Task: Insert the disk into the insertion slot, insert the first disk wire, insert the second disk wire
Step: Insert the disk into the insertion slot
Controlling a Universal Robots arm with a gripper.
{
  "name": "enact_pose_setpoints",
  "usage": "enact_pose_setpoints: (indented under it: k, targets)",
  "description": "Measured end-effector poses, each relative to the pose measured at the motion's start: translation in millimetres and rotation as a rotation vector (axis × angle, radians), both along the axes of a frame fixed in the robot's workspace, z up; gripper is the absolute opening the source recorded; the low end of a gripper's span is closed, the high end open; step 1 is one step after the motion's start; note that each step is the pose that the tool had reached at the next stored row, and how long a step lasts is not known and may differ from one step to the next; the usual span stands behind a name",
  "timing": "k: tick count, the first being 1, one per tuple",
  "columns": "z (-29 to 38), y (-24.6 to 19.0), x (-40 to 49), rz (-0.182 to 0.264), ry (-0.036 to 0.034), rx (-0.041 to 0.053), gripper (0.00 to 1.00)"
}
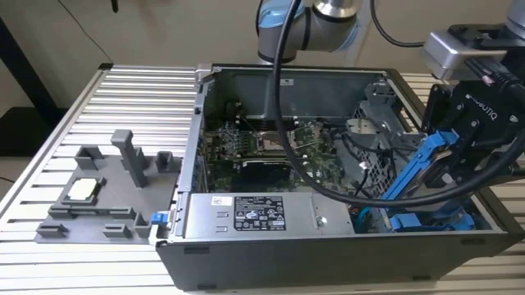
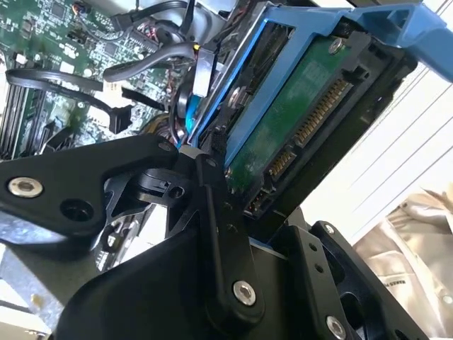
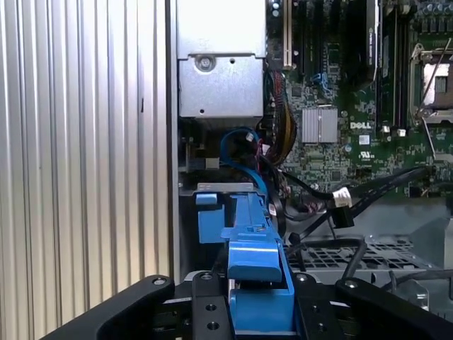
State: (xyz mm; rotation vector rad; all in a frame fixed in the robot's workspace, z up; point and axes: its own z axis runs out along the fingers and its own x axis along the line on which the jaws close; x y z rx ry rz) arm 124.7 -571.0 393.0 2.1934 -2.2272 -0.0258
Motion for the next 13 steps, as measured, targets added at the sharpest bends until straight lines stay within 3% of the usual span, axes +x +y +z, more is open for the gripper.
enact_pose_setpoints:
  k: [9,13]
  targets:
    - [-15.1,0.0,0.0,0.0,-0.0001,0.0003,0.33]
    - [-16.0,0.0,0.0,0.0,-0.0001,0.0004,0.33]
